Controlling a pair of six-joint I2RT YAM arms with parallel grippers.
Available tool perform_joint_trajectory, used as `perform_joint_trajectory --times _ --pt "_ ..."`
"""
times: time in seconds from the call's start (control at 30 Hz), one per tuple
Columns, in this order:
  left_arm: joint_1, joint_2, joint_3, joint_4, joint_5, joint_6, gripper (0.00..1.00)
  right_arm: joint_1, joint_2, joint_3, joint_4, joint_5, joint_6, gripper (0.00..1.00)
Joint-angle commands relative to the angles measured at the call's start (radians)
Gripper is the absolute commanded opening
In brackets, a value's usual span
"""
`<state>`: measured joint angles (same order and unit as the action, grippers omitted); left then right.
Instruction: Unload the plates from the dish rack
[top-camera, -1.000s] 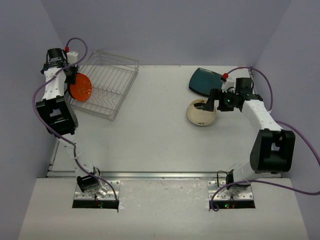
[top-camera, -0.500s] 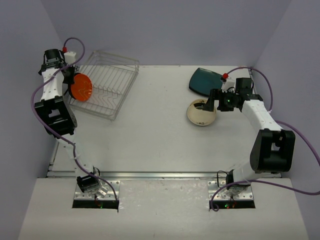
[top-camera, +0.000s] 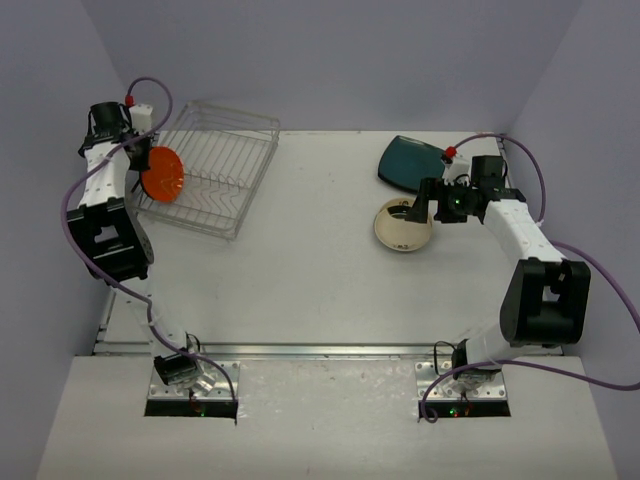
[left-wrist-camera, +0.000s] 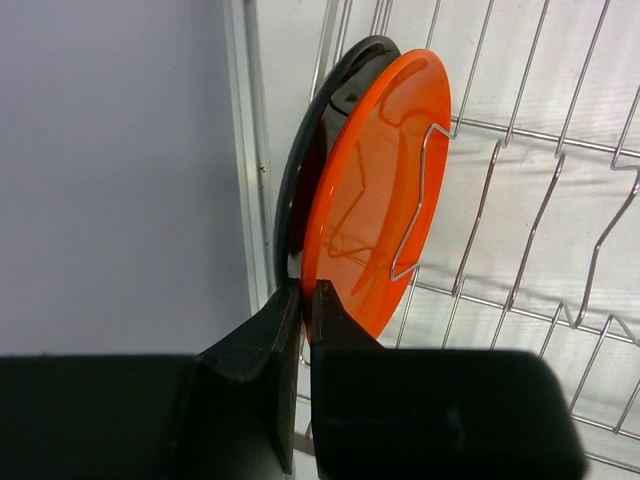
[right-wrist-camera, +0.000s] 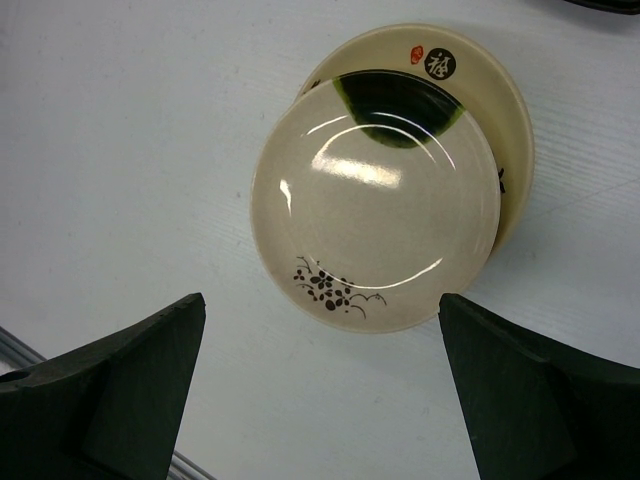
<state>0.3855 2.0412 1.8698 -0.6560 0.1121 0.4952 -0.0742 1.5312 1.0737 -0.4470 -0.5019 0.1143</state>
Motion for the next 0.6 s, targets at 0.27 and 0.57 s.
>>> perform_joint_trajectory --times 0.27,0.57 --pt "-0.067 -0.375 -0.088 0.251 0.026 0.039 0.00 0.007 -0.073 0.033 0.027 -0.050 0.005 0.99" --pt "-0.251 -0.520 -0.249 -0.046 0.525 0.057 0.00 0.034 -0.159 -0.010 0.200 -0.315 0.078 0.99"
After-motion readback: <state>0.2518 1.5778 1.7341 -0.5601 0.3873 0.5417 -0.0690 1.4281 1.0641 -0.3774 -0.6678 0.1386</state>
